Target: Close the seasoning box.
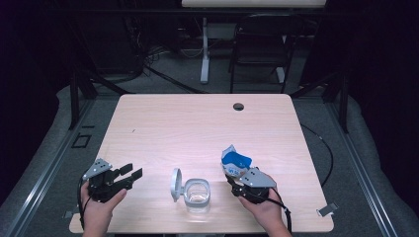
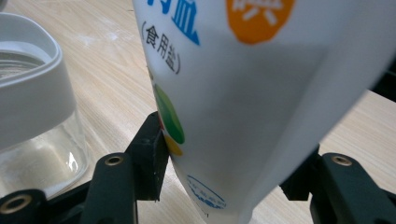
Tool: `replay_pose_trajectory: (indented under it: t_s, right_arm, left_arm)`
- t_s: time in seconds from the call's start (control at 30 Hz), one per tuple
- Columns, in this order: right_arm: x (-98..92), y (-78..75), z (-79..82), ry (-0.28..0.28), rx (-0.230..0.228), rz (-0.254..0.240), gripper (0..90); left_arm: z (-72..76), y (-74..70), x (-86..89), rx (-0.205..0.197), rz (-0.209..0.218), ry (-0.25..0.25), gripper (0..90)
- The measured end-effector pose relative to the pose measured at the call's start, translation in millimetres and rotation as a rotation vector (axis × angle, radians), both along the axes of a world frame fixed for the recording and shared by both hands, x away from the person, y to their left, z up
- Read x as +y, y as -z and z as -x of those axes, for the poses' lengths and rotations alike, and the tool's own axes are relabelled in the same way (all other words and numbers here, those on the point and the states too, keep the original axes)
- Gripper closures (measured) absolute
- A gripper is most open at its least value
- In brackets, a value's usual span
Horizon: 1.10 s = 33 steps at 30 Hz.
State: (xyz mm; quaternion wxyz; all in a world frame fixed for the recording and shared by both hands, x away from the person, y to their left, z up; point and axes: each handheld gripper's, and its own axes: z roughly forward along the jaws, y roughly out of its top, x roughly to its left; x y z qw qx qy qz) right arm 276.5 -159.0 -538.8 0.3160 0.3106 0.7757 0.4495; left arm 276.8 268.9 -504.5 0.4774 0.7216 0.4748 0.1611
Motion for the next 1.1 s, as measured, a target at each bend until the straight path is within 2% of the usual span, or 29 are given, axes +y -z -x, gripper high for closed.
replay_pose_trajectory:
  t_s: [0.33,0.63,0.8,1.1]
  right_arm:
    - [1.2,-3.5,3.6,-0.004,-0.02,0.018,44.0]
    - [5.6,-6.3,8.3,-0.029,-0.063,0.076,44.0]
    - [8.9,-7.2,11.3,-0.052,-0.087,0.126,44.1]
    - [15.8,-7.3,15.1,-0.082,-0.103,0.172,44.2]
  left_arm:
    - [0.1,-0.1,0.7,0.001,0.003,-0.001,51.2]
    - [0.1,0.5,0.5,0.002,0.005,-0.003,51.2]
    - [0.0,1.1,0.6,0.001,0.008,-0.002,51.2]
    - [0.7,0.2,1.9,0.001,0.007,-0.004,51.2]
